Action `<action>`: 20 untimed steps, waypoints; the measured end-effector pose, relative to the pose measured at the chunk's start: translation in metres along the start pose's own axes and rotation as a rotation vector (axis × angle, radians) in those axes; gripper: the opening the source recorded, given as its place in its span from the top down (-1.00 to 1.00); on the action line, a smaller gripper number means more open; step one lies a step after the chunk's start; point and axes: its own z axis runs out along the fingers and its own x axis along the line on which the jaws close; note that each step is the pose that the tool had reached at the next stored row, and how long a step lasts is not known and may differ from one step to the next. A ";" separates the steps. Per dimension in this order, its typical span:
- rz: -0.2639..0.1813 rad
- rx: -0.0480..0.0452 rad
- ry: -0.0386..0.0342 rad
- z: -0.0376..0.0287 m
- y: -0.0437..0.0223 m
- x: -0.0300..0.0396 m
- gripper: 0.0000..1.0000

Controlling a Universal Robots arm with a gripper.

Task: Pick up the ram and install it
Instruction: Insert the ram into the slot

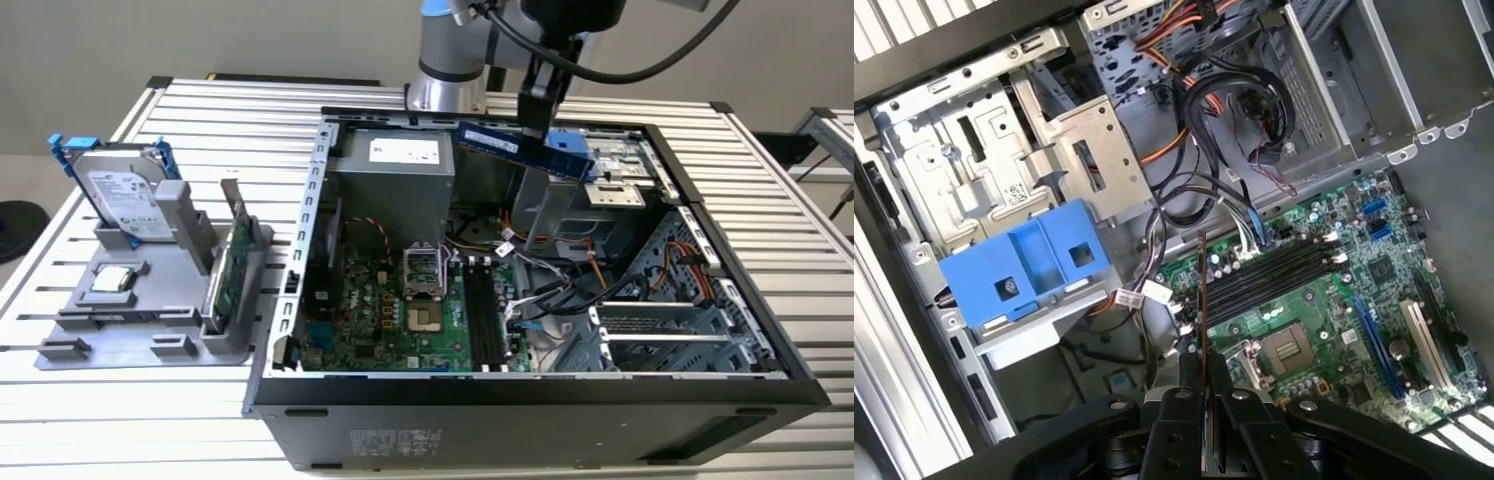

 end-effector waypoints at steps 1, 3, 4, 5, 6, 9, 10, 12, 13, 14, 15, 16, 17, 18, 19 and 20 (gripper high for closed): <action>0.006 0.0002 -0.0002 0.0000 0.0000 0.0000 1.00; 0.018 0.0006 -0.0006 0.0000 0.0000 0.0000 1.00; 0.024 0.0008 -0.0008 0.0000 0.0000 0.0000 1.00; 0.029 0.0010 -0.0009 0.0000 0.0000 0.0000 1.00; 0.035 0.0012 -0.0011 0.0000 0.0000 0.0000 1.00; 0.053 0.0018 -0.0016 0.0001 0.0000 0.0000 1.00; 0.059 0.0020 -0.0020 0.0000 0.0000 0.0000 1.00; 0.072 0.0024 -0.0023 0.0001 0.0000 0.0000 1.00; 0.079 0.0026 -0.0026 0.0001 0.0000 0.0000 1.00; 0.086 0.0029 -0.0028 0.0001 0.0000 0.0000 1.00; 0.092 0.0030 -0.0029 0.0001 0.0000 0.0000 1.00; 0.098 0.0033 -0.0031 0.0001 0.0000 0.0000 1.00; 0.105 0.0035 -0.0034 0.0001 0.0000 0.0000 1.00; 0.111 0.0037 -0.0036 0.0001 0.0000 0.0000 1.00; 0.118 0.0039 -0.0038 0.0001 0.0000 0.0000 1.00; 0.124 0.0041 -0.0040 0.0002 0.0000 0.0000 1.00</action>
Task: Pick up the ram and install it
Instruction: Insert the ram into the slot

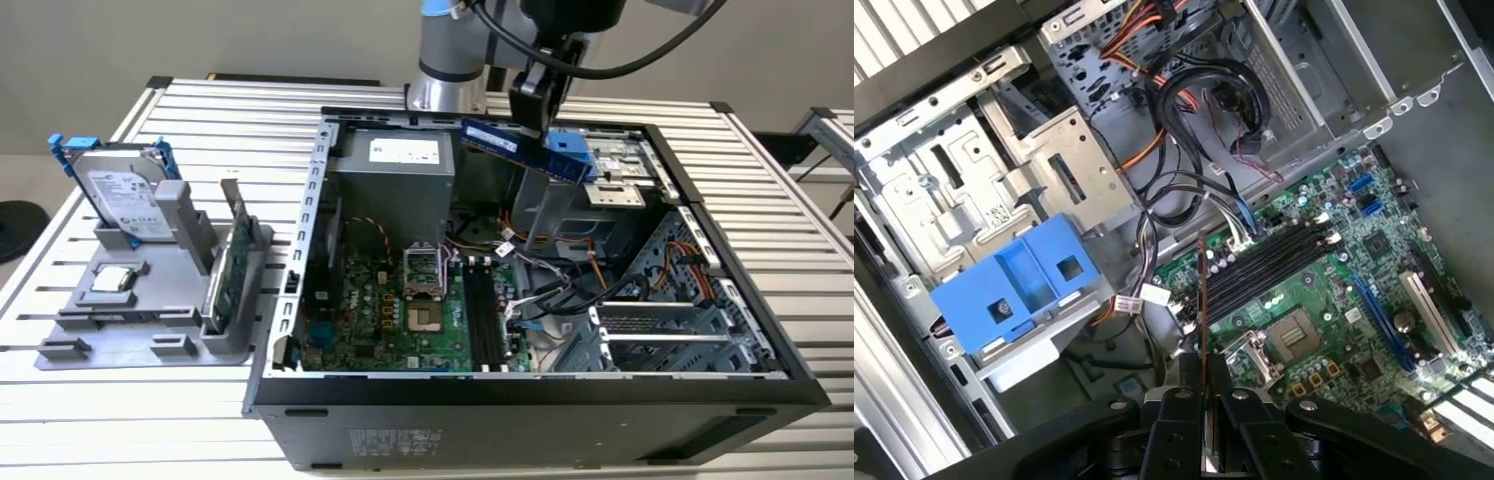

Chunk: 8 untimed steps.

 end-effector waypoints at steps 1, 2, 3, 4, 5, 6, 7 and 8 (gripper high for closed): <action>0.006 0.0002 -0.0002 0.0000 0.0000 0.0000 1.00; 0.013 0.0005 -0.0004 0.0000 0.0000 0.0000 1.00; 0.019 0.0007 -0.0006 0.0000 0.0000 0.0000 1.00; 0.025 0.0009 -0.0008 0.0001 0.0000 0.0000 1.00; 0.032 0.0011 -0.0010 0.0001 0.0000 0.0000 1.00; 0.038 0.0013 -0.0012 0.0001 0.0000 0.0000 1.00; 0.044 0.0015 -0.0014 0.0001 0.0000 0.0000 1.00; 0.051 0.0017 -0.0017 0.0001 0.0000 0.0000 1.00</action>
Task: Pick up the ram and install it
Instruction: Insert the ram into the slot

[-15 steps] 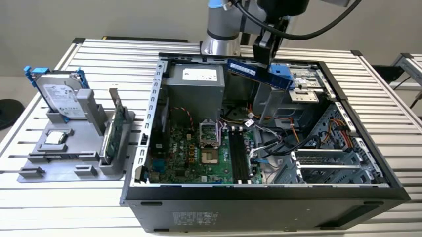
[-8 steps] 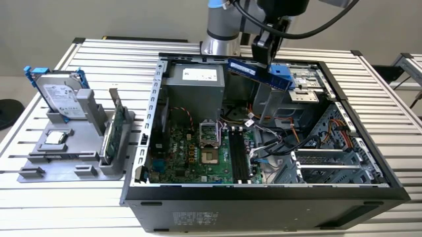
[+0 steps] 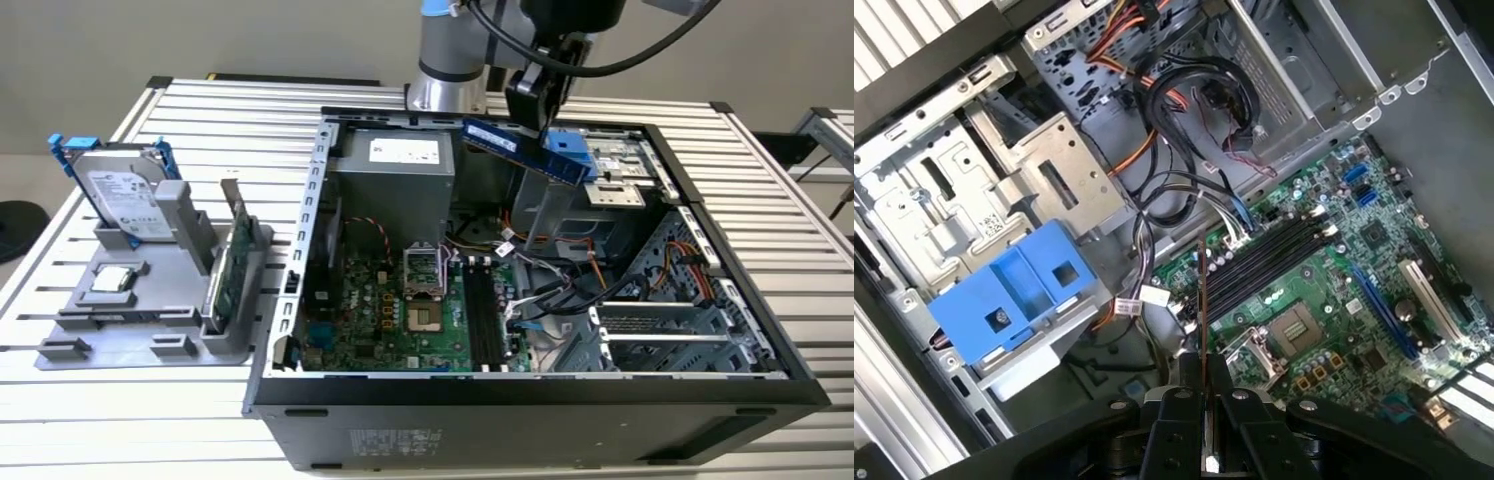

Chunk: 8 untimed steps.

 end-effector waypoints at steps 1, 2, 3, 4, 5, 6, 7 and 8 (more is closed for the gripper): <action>0.006 0.0002 -0.0002 0.0000 0.0000 0.0000 1.00; 0.012 0.0005 -0.0003 0.0001 0.0000 0.0000 1.00; 0.018 0.0006 -0.0006 0.0000 0.0000 0.0000 1.00; 0.024 0.0008 -0.0006 0.0001 0.0000 0.0000 1.00; 0.031 0.0011 -0.0008 0.0001 0.0000 0.0000 1.00; 0.037 0.0013 -0.0010 0.0001 0.0000 0.0000 1.00; 0.042 0.0014 -0.0012 0.0001 0.0000 0.0000 1.00; 0.050 0.0017 -0.0014 0.0002 0.0000 0.0000 1.00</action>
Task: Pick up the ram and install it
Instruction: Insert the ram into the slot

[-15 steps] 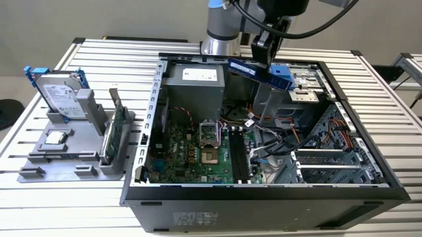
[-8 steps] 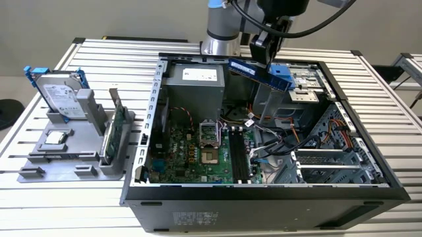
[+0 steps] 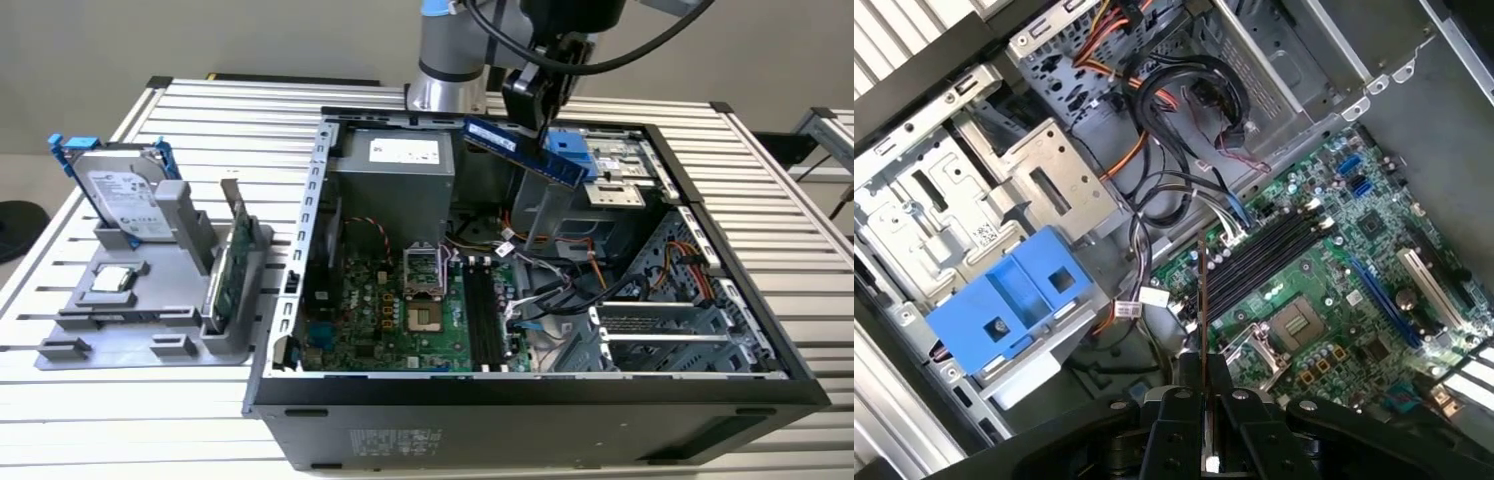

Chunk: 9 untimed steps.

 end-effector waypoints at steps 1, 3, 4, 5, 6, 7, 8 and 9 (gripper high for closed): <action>0.005 0.0002 -0.0002 0.0000 0.0000 0.0000 1.00; 0.017 0.0005 -0.0006 0.0000 0.0000 0.0000 1.00; 0.023 0.0007 -0.0007 0.0000 0.0000 0.0000 1.00; 0.029 0.0009 -0.0010 0.0000 0.0000 0.0000 1.00; 0.035 0.0011 -0.0012 0.0000 0.0000 0.0000 1.00; 0.041 0.0013 -0.0014 0.0000 0.0000 0.0000 1.00; 0.047 0.0014 -0.0016 0.0000 0.0000 0.0000 1.00; 0.052 0.0017 -0.0018 0.0000 0.0000 0.0000 1.00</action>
